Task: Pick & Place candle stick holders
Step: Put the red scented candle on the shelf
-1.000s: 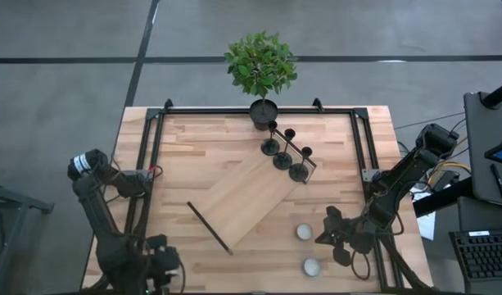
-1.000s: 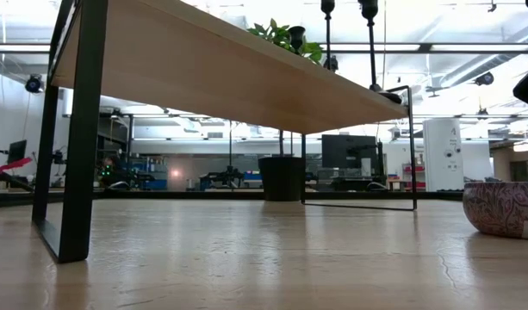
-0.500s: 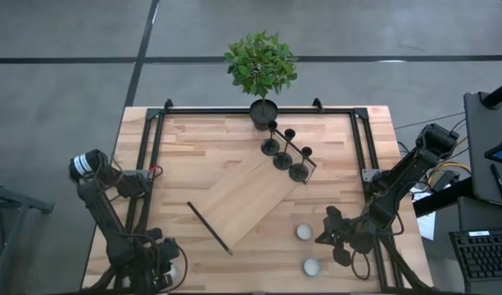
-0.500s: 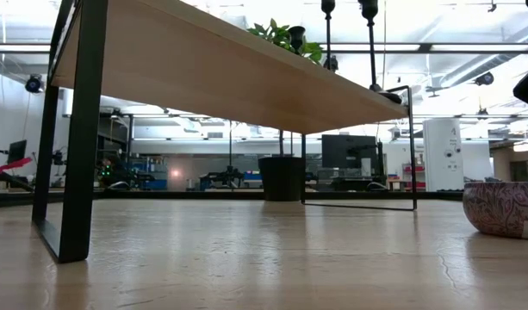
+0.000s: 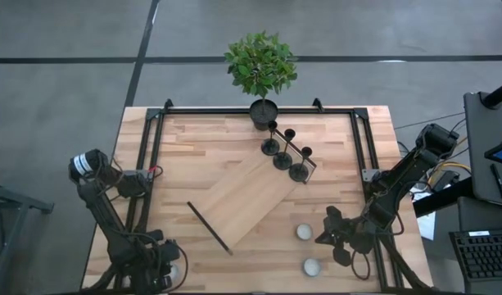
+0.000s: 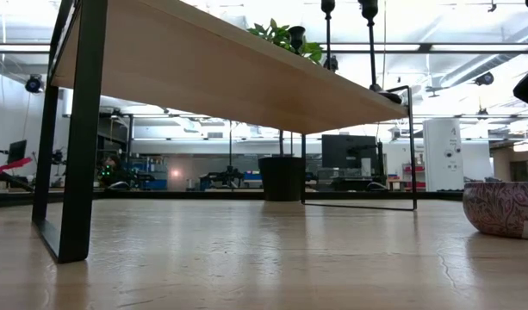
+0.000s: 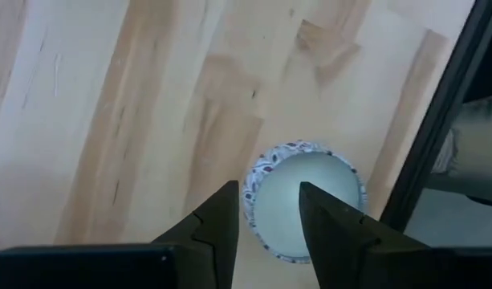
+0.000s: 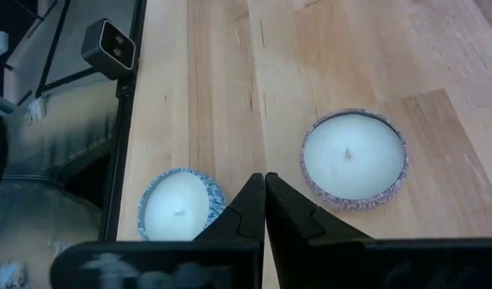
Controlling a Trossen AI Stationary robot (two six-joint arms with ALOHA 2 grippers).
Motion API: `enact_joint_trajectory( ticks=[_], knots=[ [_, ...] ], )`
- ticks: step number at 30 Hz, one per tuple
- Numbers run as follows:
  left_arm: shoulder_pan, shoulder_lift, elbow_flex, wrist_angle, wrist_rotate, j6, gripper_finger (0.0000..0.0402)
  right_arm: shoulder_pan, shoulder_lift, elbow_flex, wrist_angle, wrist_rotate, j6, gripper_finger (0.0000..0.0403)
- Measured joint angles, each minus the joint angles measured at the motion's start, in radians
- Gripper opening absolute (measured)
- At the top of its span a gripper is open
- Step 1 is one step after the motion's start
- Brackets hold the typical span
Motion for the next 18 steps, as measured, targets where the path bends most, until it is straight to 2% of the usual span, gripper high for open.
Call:
enact_joint_trajectory(
  ticks=[18],
  knots=[
    [0.004, 0.000, -0.094, 0.068, 0.025, -0.005, 0.0126, 0.000, 0.000, 0.000, 0.000, 0.005, -0.003, 0.0008]
  ],
)
